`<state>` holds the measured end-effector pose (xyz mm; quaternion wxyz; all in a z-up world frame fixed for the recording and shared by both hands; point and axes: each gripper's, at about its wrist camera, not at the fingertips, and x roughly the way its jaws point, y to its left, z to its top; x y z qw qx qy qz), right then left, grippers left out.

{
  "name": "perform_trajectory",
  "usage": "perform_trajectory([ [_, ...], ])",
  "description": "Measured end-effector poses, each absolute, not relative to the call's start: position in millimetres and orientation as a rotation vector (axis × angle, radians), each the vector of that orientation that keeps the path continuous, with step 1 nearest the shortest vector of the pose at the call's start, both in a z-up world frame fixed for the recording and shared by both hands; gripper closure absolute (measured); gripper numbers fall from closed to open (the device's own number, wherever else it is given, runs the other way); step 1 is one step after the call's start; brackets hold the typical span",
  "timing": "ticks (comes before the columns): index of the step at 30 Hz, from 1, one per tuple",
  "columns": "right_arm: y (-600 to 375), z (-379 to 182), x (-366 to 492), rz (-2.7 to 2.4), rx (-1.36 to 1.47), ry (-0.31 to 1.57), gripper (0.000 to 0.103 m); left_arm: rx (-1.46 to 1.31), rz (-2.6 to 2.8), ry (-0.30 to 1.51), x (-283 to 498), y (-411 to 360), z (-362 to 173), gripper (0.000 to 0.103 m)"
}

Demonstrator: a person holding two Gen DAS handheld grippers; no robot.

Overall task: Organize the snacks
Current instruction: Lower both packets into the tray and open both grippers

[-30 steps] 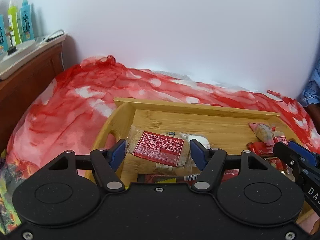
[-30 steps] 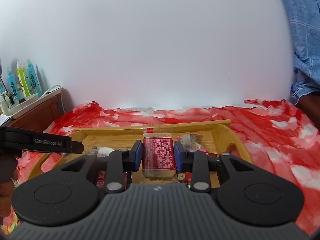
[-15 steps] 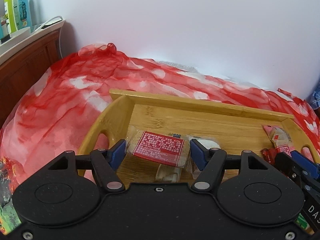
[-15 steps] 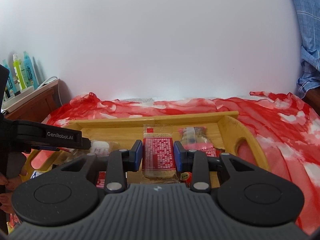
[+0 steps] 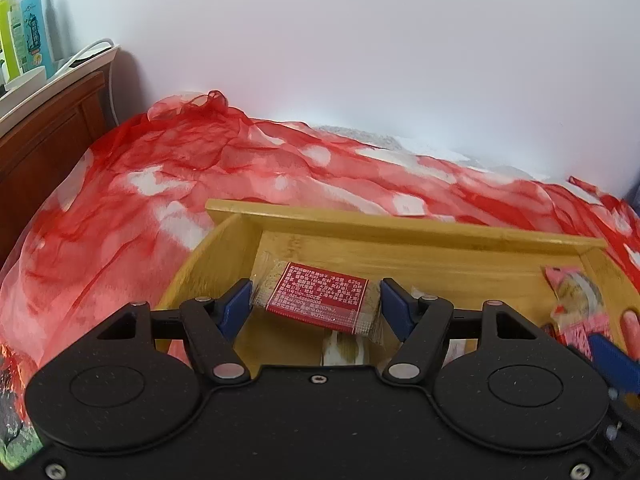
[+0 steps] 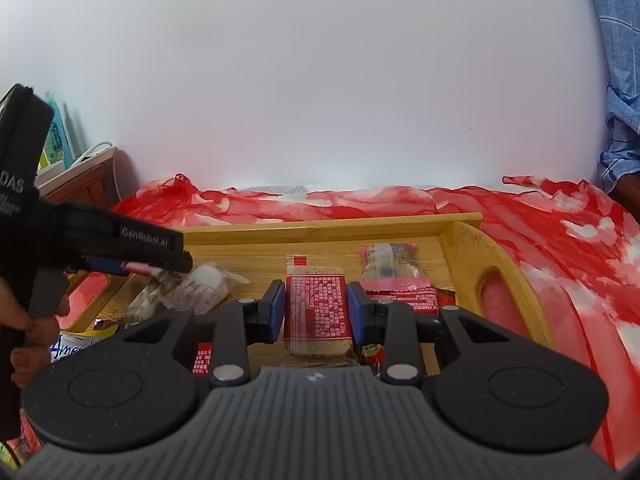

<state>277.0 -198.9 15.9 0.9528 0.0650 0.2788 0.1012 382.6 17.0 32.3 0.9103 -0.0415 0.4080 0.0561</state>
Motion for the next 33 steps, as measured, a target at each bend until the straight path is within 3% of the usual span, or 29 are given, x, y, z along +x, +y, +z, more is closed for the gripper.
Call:
perform_trajectory([
  [19,-193,15,280,0.203,0.097,0.593,0.062,-0.084,0.152,0.896,397,14,27,0.035],
  [24,-193,16,280,0.219,0.105,0.59,0.062,-0.082,0.157,0.905,394,13,28,0.028],
  [27,-195,19,277,0.227,0.12,0.576,0.045,-0.069,0.156,0.899,389,11,31,0.022],
  [33,-197,32,267,0.22,0.117,0.536,0.037,-0.043,0.145,0.886,373,9,42,0.015],
])
